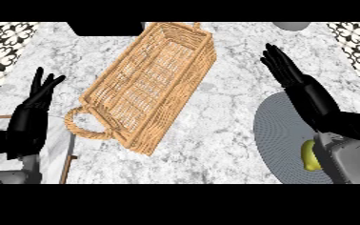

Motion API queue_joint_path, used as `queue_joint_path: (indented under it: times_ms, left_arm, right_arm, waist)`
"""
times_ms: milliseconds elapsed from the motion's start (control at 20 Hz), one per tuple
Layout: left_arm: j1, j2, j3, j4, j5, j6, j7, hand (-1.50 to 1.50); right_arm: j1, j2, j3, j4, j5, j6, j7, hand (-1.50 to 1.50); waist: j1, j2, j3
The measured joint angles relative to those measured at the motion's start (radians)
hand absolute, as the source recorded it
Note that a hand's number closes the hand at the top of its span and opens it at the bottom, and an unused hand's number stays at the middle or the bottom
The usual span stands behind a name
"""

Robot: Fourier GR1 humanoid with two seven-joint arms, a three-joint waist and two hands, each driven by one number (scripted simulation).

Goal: Pick the lemon from the placemat and place it in the basket

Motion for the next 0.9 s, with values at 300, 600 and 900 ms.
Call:
queue_joint_path:
  times_ms: [300, 600, 900]
  left_arm:
    - [-0.043, 0.075, -0.024, -0.029, -0.065, -0.046, 0.026, 0.0]
    - [-0.085, 0.103, -0.073, -0.035, -0.087, -0.105, 0.062, 0.0]
    - [-0.104, 0.117, -0.079, -0.036, -0.095, -0.125, 0.087, 0.0]
  right_arm:
    - [0.078, 0.022, -0.033, -0.065, 0.205, -0.214, -0.096, 1.5]
    - [0.142, 0.295, 0.008, -0.028, 0.321, -0.501, -0.331, -1.5]
    - [0.206, 0.401, 0.039, 0.019, 0.626, -0.876, -0.346, -1.5]
  waist:
    - [-0.019, 0.005, 0.001]
    - [-0.011, 0.008, 0.006]
    - [-0.017, 0.006, -0.002]
